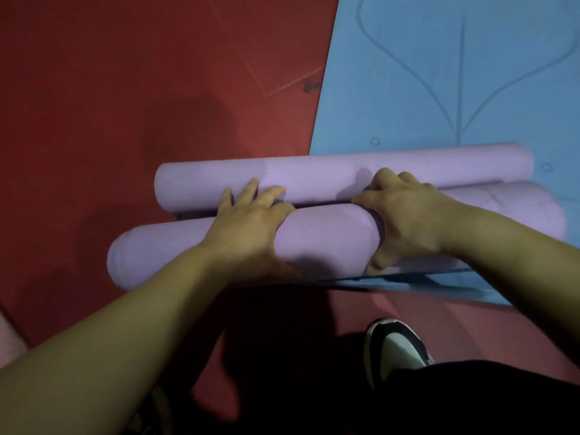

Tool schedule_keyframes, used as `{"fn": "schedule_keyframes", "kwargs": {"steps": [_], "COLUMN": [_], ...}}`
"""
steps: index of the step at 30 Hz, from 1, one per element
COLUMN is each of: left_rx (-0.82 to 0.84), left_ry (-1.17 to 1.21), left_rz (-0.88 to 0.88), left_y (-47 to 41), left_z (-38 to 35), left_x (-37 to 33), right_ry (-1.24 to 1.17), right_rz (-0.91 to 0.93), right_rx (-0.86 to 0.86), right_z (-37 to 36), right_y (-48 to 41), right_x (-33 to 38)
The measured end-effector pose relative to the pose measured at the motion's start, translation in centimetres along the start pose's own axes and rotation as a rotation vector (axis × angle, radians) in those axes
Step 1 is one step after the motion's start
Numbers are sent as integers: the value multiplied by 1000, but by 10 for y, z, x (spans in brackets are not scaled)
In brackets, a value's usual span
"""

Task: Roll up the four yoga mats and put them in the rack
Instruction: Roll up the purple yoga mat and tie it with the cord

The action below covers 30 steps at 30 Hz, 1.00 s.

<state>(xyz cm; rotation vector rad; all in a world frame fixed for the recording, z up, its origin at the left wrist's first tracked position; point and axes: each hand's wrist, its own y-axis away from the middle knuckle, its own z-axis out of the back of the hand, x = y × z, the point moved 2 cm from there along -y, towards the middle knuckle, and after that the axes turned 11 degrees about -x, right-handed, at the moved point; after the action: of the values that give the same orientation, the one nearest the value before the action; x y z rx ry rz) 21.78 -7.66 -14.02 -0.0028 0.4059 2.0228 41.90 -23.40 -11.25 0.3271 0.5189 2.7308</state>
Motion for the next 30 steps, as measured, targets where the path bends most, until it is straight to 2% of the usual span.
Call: {"fn": "schedule_keyframes", "kwargs": {"steps": [6,10,13,21,30], "left_rx": [19,38,3,-125,-54], "left_ry": [-14,-26,-4,-4,45], "left_rz": [5,-6,29,209,264], "left_y": [14,8,2,-6,-30], "left_z": [-18,-15,-12,-19,-12], "left_x": [-4,-2,-4,-11,0], "right_ry": [1,-67,-70,-66,18], "right_rz": [15,-28,-62,-71,-118], "right_rx": [3,-144,-210,-254,-333], "right_z": [-27,-31,-32,-31,-40], "right_y": [14,8,2,-16,-7], "right_x": [-4,-3,-1,-11,-1]}}
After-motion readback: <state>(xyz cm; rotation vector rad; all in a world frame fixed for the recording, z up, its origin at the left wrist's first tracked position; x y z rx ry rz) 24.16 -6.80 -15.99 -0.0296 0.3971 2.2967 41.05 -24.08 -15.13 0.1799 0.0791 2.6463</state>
